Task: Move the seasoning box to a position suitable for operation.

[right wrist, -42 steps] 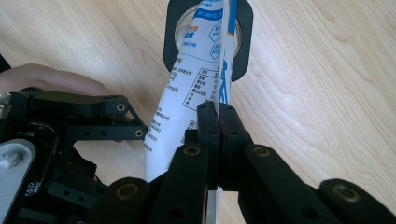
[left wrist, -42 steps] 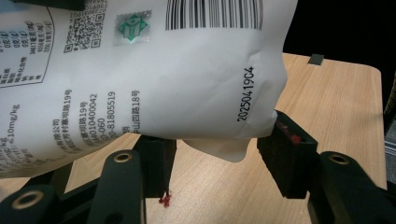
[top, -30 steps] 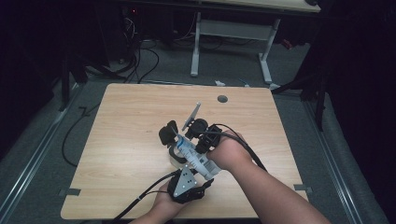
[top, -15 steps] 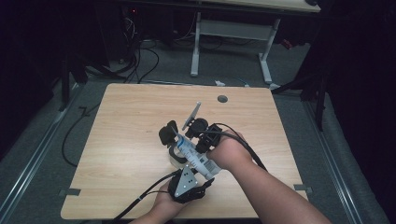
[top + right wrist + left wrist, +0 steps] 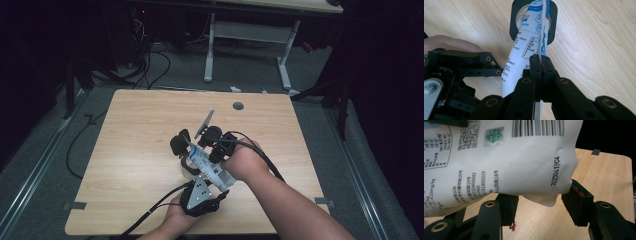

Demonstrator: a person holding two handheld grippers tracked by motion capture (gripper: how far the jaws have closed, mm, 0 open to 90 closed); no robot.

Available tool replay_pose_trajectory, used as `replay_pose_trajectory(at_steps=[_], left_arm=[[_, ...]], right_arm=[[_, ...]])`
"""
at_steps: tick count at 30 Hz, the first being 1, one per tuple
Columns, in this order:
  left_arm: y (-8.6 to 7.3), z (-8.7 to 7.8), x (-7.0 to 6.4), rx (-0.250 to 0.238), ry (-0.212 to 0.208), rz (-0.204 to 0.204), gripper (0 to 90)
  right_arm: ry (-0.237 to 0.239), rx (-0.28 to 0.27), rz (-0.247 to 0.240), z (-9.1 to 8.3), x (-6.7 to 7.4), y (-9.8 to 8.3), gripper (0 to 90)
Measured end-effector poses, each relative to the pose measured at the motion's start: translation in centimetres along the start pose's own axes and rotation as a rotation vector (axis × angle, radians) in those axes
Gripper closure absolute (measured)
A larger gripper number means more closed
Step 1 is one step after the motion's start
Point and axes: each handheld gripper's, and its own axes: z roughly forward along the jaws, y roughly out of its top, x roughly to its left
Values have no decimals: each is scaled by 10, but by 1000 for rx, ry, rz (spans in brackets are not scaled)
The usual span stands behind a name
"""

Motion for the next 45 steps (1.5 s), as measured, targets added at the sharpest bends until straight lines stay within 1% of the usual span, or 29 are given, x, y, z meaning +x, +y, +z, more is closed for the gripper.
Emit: replay_pose_trajectory(at_steps=[9,15,19,23,27,37,45], left_arm=[[1,0,0,-2,-2,3,483],[1,0,0,1,2,6,483],[1,-1,1,6,3,8,483],[1,-1,1,6,3,7,484],[1,-1,1,-1,1,0,483],[2,-2,1,-8,-1,-10,480],[2,-2,1,-11,-5,-10,480]], right_arm=[[-7,3,-2,-1,0,0,899],[2,-5,-5,0,0,0,899],[-3,-2,-7,1,0,2,899],[2,-1,-1,1,1,2,900],[-1,6,-9,0,1,3,900],[-5,1,-18,0,1,5,900],[0,10,-10,0,0,6,900]])
